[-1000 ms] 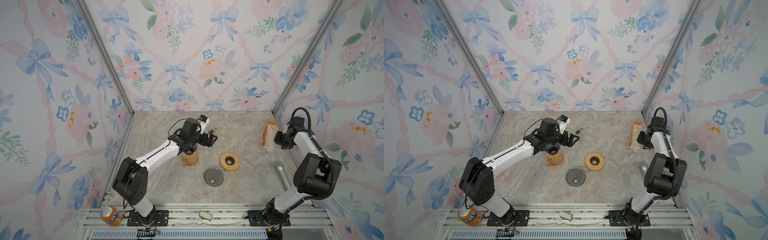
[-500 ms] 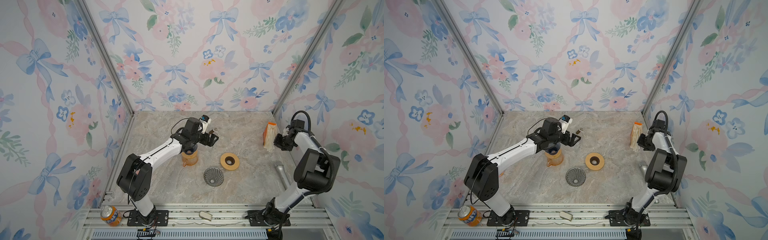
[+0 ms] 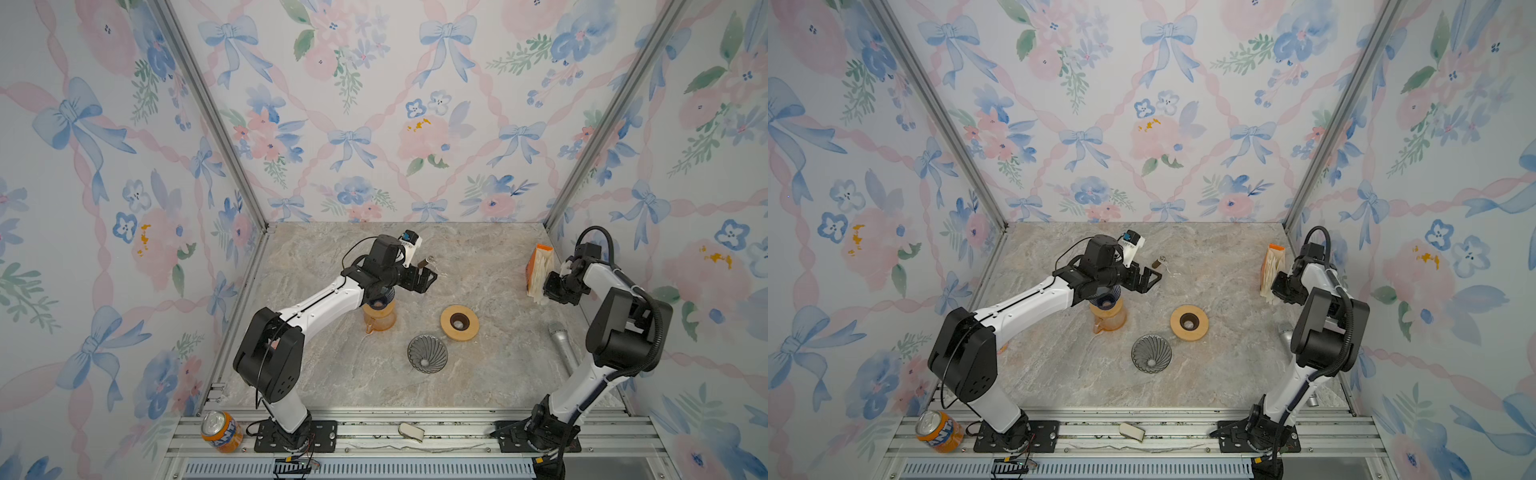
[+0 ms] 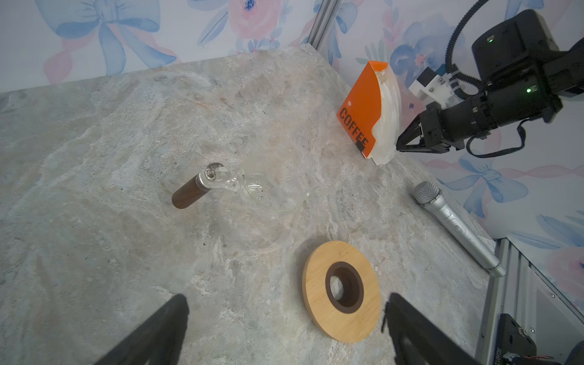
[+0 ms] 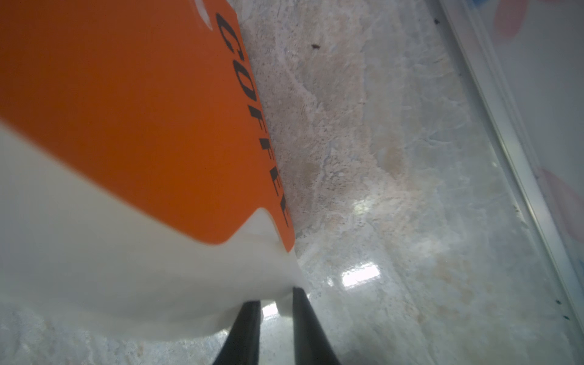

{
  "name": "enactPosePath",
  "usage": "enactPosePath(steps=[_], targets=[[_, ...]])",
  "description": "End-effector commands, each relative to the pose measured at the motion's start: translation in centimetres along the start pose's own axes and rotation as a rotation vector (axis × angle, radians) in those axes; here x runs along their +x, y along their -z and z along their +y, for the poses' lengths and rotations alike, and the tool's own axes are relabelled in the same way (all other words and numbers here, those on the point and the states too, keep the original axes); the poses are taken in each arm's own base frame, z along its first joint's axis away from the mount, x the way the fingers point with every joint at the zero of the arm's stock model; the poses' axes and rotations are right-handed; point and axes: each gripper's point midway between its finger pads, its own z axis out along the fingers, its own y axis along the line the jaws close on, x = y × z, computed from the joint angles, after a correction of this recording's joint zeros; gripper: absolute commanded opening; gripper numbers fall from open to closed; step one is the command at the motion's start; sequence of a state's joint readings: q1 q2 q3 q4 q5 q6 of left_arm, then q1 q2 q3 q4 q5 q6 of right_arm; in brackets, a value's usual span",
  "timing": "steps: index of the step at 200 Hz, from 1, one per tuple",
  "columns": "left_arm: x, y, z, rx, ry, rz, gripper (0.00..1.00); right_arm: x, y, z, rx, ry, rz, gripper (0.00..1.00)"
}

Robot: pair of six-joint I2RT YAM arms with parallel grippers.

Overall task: Place the coffee filter in the dripper
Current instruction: 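Hold the filter with the right gripper and tug it out of the box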

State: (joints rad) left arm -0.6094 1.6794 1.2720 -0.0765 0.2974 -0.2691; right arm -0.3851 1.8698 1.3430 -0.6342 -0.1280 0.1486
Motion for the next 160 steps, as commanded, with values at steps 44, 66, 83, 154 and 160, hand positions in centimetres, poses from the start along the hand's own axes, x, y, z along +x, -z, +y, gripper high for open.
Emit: enactPosePath(steps=[44,66,83,154,160], targets=[[-0.5,-0.5,-0.6,0.018,-0.012,0.002,0.98,-1.0,0.9,0.5,0.008,0.018,-0.037,0.21],[-0.4,-0.7,-0.5,0.021,-0.011,0.006,0.98,-1.0,2.1,0.4,0.032,0.027,-0.063,0.23],[-0.5,-0.7,-0.6,0.021,-0.011,0.005,0.98,-0.8,2.9,-0.2,0.071,0.036,-0.075,0.27],[-0.6,-0.7,-0.6,0.026,-0.014,0.008,0.98,0.0,1.6,0.0,0.078,0.065,-0.014,0.28],[-0.5,-0.7,-0.6,0.023,-0.015,0.008,0.98,0.0,1.5,0.2,0.077,0.073,-0.011,0.28]])
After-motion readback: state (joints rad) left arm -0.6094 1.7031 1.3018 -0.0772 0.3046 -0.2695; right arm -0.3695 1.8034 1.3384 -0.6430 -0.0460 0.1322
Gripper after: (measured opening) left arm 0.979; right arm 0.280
